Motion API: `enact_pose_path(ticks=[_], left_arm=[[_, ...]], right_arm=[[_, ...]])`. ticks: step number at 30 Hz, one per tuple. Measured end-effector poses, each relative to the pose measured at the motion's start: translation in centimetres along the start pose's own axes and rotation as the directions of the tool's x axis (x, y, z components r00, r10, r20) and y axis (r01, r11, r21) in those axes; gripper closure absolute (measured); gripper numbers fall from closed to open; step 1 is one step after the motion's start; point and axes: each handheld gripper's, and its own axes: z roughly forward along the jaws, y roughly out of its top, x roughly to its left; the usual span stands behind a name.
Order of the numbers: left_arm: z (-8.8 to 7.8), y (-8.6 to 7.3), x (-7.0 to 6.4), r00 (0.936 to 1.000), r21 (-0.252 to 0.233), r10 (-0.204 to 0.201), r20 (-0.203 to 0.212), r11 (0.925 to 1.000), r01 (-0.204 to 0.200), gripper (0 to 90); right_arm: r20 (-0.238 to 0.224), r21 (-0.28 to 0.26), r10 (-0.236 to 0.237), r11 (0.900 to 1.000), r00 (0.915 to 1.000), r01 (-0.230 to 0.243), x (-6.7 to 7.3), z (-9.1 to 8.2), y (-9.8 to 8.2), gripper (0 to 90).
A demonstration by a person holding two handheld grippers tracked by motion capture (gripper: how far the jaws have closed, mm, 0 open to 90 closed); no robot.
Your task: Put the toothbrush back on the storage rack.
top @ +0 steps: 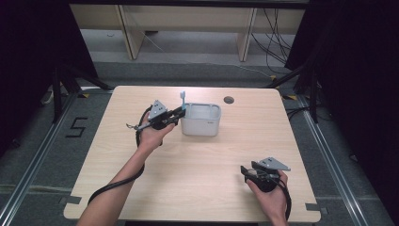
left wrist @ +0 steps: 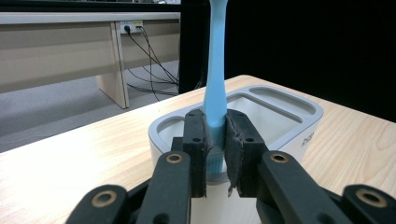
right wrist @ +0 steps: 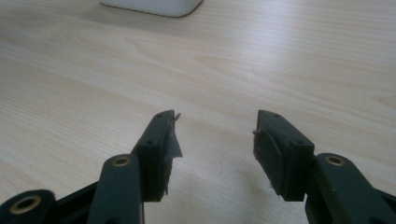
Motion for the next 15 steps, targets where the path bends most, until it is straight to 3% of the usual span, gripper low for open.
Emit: enact_pose_path(ticks=[11,12,15], left_arm=[[-0.04,-0.14,0.06,1.0000,0.013,-0.002,0.000,0.9999,0.002,78.3],[-0.04,-0.15,0.06,1.0000,0.013,-0.001,0.000,0.9999,0.001,78.3],[-0.04,-0.19,0.06,1.0000,0.015,0.003,-0.001,0.9999,-0.003,78.3]], right_arm=[[0.002,-0.003,-0.006,1.000,1.0000,0.006,-0.01,0.03,0.02,48.8],[-0.012,-0.001,0.038,0.999,0.9992,-0.038,0.33,0.11,-0.04,48.8],[-0.009,-0.002,0.032,0.999,0.9994,-0.032,0.30,0.11,-0.03,48.8]])
